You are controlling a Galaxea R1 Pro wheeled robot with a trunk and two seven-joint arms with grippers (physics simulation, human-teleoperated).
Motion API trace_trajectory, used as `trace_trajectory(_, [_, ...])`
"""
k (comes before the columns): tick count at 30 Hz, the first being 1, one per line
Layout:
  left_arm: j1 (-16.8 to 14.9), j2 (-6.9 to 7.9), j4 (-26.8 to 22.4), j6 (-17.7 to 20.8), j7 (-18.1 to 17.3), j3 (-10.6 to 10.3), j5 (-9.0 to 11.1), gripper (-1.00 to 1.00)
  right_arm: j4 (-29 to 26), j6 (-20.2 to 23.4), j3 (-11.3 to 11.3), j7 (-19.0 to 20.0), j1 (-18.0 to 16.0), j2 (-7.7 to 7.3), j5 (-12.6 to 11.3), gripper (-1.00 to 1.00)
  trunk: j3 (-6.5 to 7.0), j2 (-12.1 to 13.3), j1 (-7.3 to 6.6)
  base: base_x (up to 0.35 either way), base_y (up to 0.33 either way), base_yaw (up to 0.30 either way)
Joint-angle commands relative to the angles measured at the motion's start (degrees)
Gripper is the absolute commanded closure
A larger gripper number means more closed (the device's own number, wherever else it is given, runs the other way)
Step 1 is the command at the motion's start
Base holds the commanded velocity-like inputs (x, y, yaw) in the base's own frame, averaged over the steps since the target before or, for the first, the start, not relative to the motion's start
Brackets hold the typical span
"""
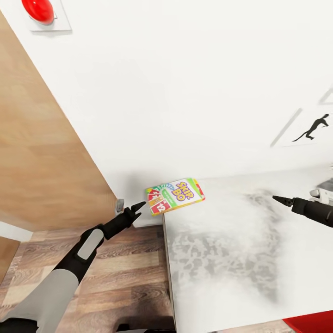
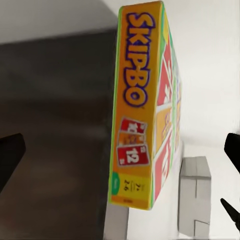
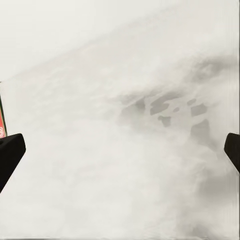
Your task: Put all the toys in the child's room - the three board games (two on the bed and one on the table), the two jigsaw puzzles on the table, and the tennis ball on the table - inside the toy box on the table in the child's room.
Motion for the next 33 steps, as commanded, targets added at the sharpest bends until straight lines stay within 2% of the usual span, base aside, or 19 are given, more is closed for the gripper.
trace_trajectory(1, [0.0, 0.06, 0.0, 0.3, 0.0, -0.2, 0.6, -1.00, 0.0, 0.3, -0.1, 0.4, -0.1, 0.01, 0.4, -1.00, -0.08, -0.1, 0.03, 0.000, 0.000, -0.154])
trace_trajectory(13, [-0.1, 0.07, 0.0, 0.3, 0.0, -0.1, 0.4, -1.00, -0.7, 0.3, 0.0, 0.4, 0.4, 0.02, 0.4, -1.00, -0.08, -0.1, 0.03, 0.000, 0.000, -0.157])
trace_trajectory(33, [0.0, 0.07, 0.0, 0.3, 0.0, -0.1, 0.5, -1.00, -1.1, 0.3, 0.0, 0.4, 0.7, 0.09, 0.4, -1.00, -0.08, -0.1, 0.03, 0.000, 0.000, -0.026])
